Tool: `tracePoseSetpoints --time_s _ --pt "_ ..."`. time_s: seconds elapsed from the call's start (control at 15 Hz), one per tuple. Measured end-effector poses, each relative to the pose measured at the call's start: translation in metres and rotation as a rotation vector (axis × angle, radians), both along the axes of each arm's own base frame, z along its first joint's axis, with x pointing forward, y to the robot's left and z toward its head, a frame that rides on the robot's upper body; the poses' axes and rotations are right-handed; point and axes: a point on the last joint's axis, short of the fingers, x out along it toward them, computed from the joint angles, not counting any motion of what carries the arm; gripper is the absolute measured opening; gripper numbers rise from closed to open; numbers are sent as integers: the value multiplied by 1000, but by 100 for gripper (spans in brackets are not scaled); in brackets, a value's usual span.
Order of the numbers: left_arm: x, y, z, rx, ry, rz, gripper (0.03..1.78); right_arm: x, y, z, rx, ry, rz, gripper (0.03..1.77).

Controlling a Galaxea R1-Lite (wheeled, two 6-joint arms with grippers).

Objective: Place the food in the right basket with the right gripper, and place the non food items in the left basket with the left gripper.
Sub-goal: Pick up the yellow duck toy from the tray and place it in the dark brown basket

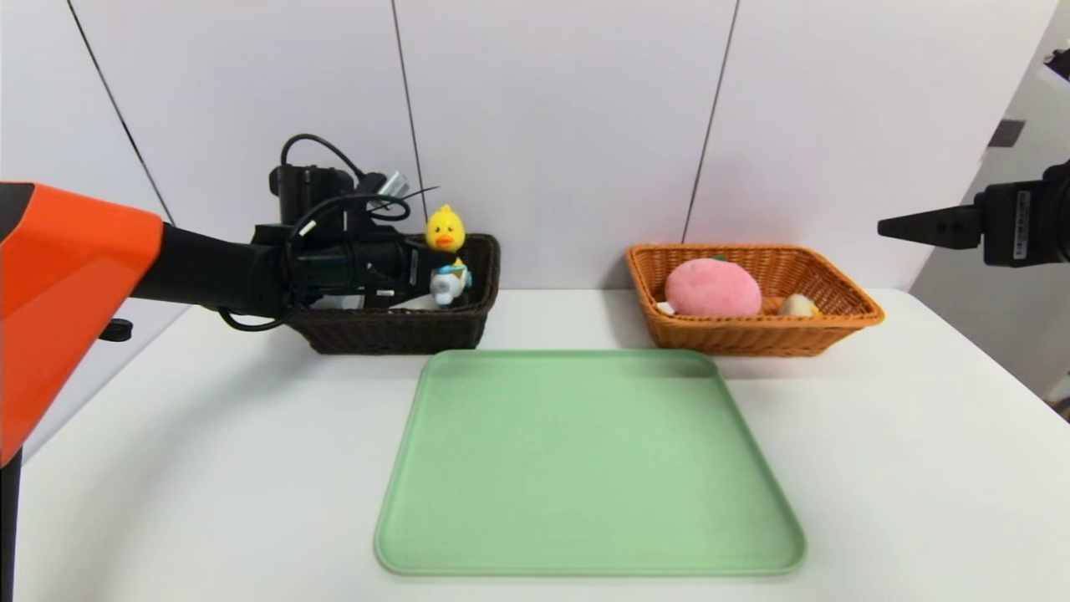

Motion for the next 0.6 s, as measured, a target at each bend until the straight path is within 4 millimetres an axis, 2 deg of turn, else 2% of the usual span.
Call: tracePoseSetpoints --time_s 0.4,0.47,0.6 --pt "1 -1 -2 0 3 -2 38 0 0 -1 1 2 0 170" --pt "1 -1 -2 0 4 -2 45 0 0 -1 1 3 0 170" --pt "1 -1 -3 1 6 -2 73 0 0 -1 2 3 0 171"
